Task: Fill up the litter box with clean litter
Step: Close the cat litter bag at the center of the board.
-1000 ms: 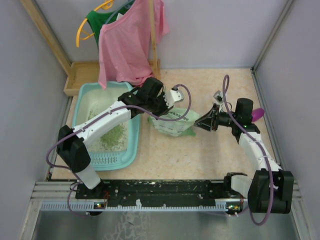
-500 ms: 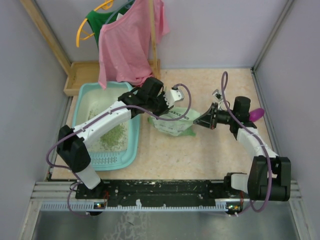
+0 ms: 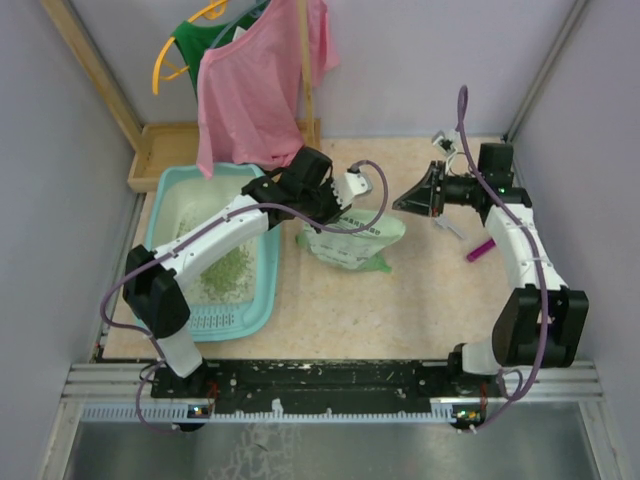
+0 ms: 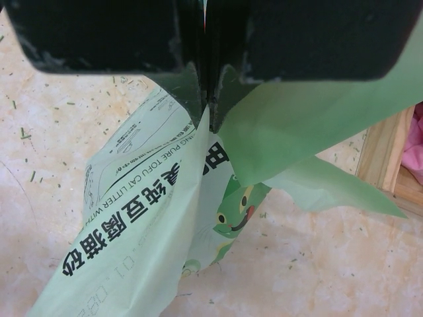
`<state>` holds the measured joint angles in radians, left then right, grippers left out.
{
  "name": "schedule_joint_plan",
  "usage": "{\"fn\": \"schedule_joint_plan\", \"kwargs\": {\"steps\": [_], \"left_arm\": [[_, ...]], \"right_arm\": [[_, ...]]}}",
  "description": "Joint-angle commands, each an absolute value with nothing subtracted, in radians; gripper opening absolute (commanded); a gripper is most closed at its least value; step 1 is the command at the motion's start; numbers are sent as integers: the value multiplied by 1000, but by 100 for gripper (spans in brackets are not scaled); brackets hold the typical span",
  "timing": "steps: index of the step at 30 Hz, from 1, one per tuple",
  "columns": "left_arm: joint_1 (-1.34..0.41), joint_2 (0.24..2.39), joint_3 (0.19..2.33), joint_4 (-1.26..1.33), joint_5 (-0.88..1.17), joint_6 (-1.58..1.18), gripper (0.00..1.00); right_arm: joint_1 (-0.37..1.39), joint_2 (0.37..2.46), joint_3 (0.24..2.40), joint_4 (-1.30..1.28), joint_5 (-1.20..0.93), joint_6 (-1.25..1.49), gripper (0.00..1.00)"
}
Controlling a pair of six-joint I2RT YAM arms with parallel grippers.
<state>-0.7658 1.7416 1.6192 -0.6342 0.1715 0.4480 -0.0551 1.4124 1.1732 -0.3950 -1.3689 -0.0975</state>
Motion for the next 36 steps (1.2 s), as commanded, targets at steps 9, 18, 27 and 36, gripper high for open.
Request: {"fn": "schedule_joint_plan", "kwargs": {"steps": [9,18,27,36], "left_arm": [[-752,1689,1689,-512,131,417,0],[-752,1687,1682,-501,133,419,0],[-752,1687,1672,-497,125,414,0],[-752,1698,1690,-496,131,408,0]], "right_arm": [[-68,1253,1073,-343,-1028,-158,64],[-68,1249,997,-350,-1076,-243,63],[-68,1239,905,-251,-1239,-180,57],[-65,1240,825,-141,-1260,-98,22]]}}
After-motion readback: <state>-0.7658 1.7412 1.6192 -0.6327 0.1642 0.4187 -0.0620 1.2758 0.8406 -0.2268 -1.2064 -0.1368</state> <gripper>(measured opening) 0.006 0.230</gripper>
